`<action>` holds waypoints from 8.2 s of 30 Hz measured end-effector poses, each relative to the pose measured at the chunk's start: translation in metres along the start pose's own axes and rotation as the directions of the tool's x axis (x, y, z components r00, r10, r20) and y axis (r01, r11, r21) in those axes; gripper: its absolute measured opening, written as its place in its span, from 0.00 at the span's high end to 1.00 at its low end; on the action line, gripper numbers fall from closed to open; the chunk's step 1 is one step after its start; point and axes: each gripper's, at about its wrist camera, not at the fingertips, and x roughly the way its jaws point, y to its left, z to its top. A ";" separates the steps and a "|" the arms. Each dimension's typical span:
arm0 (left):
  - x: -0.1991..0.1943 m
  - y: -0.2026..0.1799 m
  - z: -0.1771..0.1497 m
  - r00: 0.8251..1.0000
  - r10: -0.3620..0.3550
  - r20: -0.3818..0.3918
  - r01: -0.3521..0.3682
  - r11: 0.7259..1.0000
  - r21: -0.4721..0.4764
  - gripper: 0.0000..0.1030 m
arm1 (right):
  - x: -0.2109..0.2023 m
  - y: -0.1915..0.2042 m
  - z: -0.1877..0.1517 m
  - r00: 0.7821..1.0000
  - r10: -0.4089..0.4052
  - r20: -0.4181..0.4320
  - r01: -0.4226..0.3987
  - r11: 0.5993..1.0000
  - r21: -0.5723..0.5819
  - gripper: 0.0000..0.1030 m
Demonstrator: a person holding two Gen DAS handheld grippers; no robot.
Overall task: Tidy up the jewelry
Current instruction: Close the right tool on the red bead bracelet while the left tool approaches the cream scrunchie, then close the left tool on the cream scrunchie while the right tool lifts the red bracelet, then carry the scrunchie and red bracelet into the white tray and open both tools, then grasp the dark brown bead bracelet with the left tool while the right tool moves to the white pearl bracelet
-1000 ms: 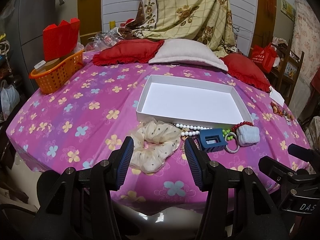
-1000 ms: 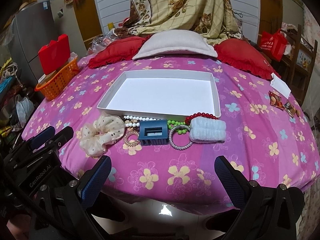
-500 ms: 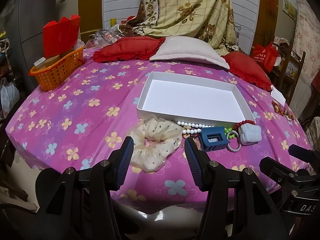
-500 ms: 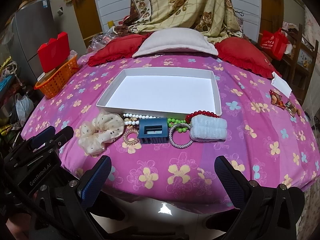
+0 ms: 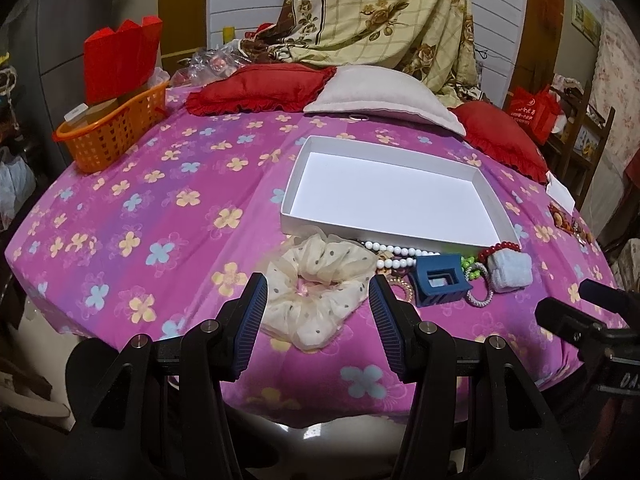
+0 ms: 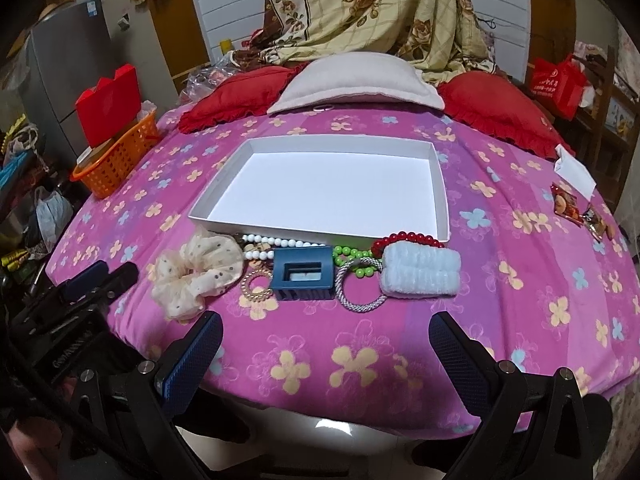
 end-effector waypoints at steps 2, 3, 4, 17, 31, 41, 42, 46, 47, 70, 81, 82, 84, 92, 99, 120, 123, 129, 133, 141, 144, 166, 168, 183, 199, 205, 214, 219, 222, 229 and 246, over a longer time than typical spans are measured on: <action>0.005 0.004 0.001 1.000 -0.010 -0.012 0.010 1.000 0.001 0.49 | 0.010 -0.006 0.002 0.999 0.024 -0.022 -0.025 1.000 -0.003 0.01; 0.008 0.006 0.002 1.000 -0.021 -0.023 0.021 1.000 0.002 0.49 | 0.017 -0.009 0.004 0.998 0.040 -0.038 -0.040 0.999 -0.002 0.01; 0.013 0.010 0.003 0.999 -0.033 -0.038 0.033 0.999 0.000 0.49 | 0.024 -0.013 0.005 0.997 0.057 -0.052 -0.057 0.998 0.001 0.01; 0.066 0.041 0.017 0.977 -0.133 -0.169 0.120 0.989 -0.081 0.44 | 0.059 -0.075 0.023 0.998 0.022 -0.067 -0.024 0.999 -0.021 0.04; 0.093 0.001 0.036 0.961 -0.186 -0.206 0.187 0.982 -0.014 0.43 | 0.076 -0.104 0.041 0.998 0.029 -0.053 -0.031 0.999 -0.036 0.24; 0.103 0.002 0.032 0.954 -0.179 -0.239 0.174 0.984 -0.043 0.43 | 0.100 -0.097 0.058 0.990 0.070 -0.124 -0.091 0.982 -0.168 0.51; 0.103 0.004 0.032 0.955 -0.179 -0.238 0.172 0.984 -0.050 0.43 | 0.099 -0.097 0.057 0.989 0.076 -0.127 -0.098 0.980 -0.175 0.51; 0.103 0.009 0.032 0.957 -0.175 -0.234 0.164 0.984 -0.066 0.43 | 0.101 -0.094 0.052 0.991 0.052 -0.120 -0.079 0.968 -0.237 0.52; 0.104 0.009 0.032 0.956 -0.175 -0.234 0.163 0.984 -0.069 0.43 | 0.102 -0.093 0.052 0.993 0.047 -0.112 -0.074 0.965 -0.251 0.56; 0.106 0.009 0.029 0.954 -0.170 -0.246 0.154 0.985 -0.082 0.43 | 0.083 -0.108 0.075 0.995 0.098 0.008 -0.094 0.977 -0.193 0.92; 0.109 0.013 0.020 0.939 -0.222 -0.263 0.202 0.974 -0.102 0.33 | 0.053 -0.106 0.089 0.992 0.097 0.081 -0.079 0.977 -0.196 0.92; 0.108 0.013 0.020 0.939 -0.224 -0.260 0.203 0.973 -0.105 0.32 | 0.056 -0.108 0.090 0.993 0.091 0.073 -0.076 0.980 -0.187 0.92; 0.107 0.015 0.020 0.942 -0.222 -0.251 0.202 0.974 -0.104 0.32 | 0.061 -0.112 0.091 0.994 0.088 0.061 -0.076 0.982 -0.173 0.92; 0.114 0.016 0.016 0.958 -0.156 -0.239 0.145 0.987 -0.064 0.32 | 0.067 -0.104 0.105 0.992 0.095 0.087 -0.077 0.980 -0.185 0.92; 0.128 0.015 0.012 0.959 -0.154 -0.238 0.153 0.988 -0.024 0.48 | 0.077 -0.090 0.111 0.989 0.122 0.079 -0.106 0.977 -0.184 0.92; 0.083 0.014 0.070 0.962 -0.246 -0.116 0.245 0.969 -0.022 0.94 | 0.104 -0.093 0.117 0.989 0.150 0.016 -0.147 0.980 -0.133 0.92; 0.094 0.007 0.090 0.962 -0.252 -0.104 0.252 0.968 -0.022 0.94 | 0.116 -0.105 0.121 0.992 0.127 -0.006 -0.127 0.987 -0.098 0.92; 0.143 -0.003 0.130 0.963 -0.233 -0.133 0.228 0.972 -0.052 0.94 | 0.146 -0.128 0.131 0.996 0.073 -0.044 -0.075 0.996 -0.043 0.92; 0.181 -0.011 0.150 0.966 -0.201 -0.161 0.194 0.979 -0.058 0.94 | 0.163 -0.137 0.143 0.998 0.045 -0.046 -0.047 0.998 -0.030 0.92; 0.237 -0.020 0.170 0.962 -0.174 -0.208 0.163 0.984 -0.068 0.94 | 0.189 -0.144 0.176 1.000 -0.005 -0.009 0.005 0.999 -0.039 0.92; 0.255 -0.020 0.174 0.960 -0.163 -0.226 0.149 0.986 -0.081 0.94 | 0.200 -0.146 0.188 1.000 -0.019 0.009 0.019 0.999 -0.034 0.92; 0.243 -0.032 0.161 0.982 -0.075 -0.173 0.076 0.997 0.001 0.43 | 0.183 -0.116 0.174 1.000 0.003 0.009 -0.002 0.992 -0.126 0.59; 0.237 -0.030 0.158 0.984 -0.065 -0.165 0.066 0.998 0.003 0.43 | 0.174 -0.109 0.166 1.000 0.007 0.000 -0.007 0.989 -0.147 0.58; 0.174 -0.028 0.131 0.989 -0.085 -0.118 0.090 0.995 0.041 0.43 | 0.124 -0.073 0.098 0.998 0.037 -0.045 -0.048 0.959 -0.280 0.37; 0.133 0.006 0.078 0.979 -0.108 -0.175 0.114 0.993 0.023 0.43 | 0.142 -0.050 0.055 0.993 -0.077 -0.092 0.029 0.900 -0.434 0.37; 0.133 0.031 0.070 0.977 -0.085 -0.193 0.080 0.996 -0.031 0.43 | 0.156 -0.061 0.067 0.992 -0.025 -0.123 -0.016 0.947 -0.322 0.36; 0.125 0.033 0.056 0.971 -0.109 -0.215 0.101 0.994 -0.046 0.43 | 0.170 -0.054 0.083 0.994 -0.040 -0.107 0.004 0.948 -0.319 0.36; 0.131 0.034 0.051 0.968 -0.083 -0.236 0.078 0.996 -0.031 0.43 | 0.167 -0.055 0.085 0.994 -0.029 -0.110 -0.006 0.952 -0.305 0.36; 0.138 0.038 0.046 0.958 -0.100 -0.267 0.093 0.995 -0.039 0.43 | 0.150 -0.058 0.084 0.994 0.020 -0.110 -0.050 0.960 -0.277 0.36; 0.151 0.039 0.038 0.942 -0.141 -0.304 0.131 0.990 -0.054 0.43 | 0.118 -0.056 0.070 0.993 0.051 -0.111 -0.083 0.948 -0.307 0.38; 0.171 0.031 0.044 0.940 -0.131 -0.314 0.127 0.991 -0.033 0.43 | 0.163 0.005 0.073 0.955 0.138 -0.263 -0.246 0.863 -0.441 0.56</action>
